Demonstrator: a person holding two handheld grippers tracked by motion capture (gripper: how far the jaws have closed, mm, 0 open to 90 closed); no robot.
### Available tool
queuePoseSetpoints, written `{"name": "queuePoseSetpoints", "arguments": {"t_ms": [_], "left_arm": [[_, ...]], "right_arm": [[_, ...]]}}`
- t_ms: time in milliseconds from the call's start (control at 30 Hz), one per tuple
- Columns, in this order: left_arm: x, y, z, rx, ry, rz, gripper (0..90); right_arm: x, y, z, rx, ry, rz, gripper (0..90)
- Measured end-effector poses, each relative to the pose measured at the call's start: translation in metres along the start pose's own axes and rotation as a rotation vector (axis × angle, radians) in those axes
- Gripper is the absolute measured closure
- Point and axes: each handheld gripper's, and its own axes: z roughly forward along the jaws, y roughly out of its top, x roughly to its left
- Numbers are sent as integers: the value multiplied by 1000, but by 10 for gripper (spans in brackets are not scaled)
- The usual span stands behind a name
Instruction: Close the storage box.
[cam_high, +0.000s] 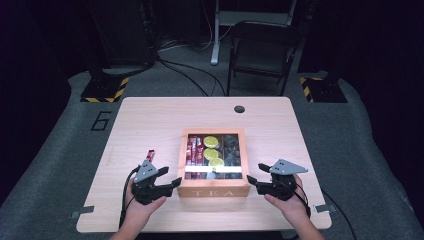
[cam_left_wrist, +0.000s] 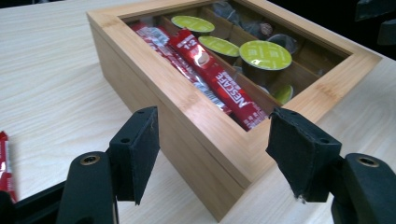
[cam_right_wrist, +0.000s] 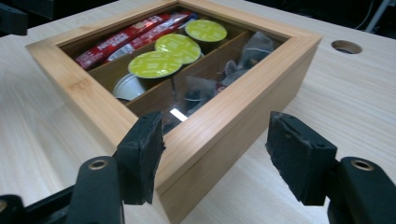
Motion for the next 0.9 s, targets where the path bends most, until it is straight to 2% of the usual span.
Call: {"name": "queuePoseSetpoints", "arguments": {"t_ms": [67,333,500,767,900], "left_arm": [[2,0,-1,-6,14,-4,339],[18,1,-7,-16,53,-44,339],[27,0,-9,-15,71,-69,339],[38,-2,-7,-7,99,-84,339],[45,-5,-5,3,117,-91,339]], "right_arm": [[-4,0,-1,-3,-10,-5,360],[-14,-1,-5,-11,-56,28,360],[-18,-2,-5,-7,-69,32,360],[-27,-5,-4,5,-93,51,361],[-30,-7,-2,14,-91,57,364]]}}
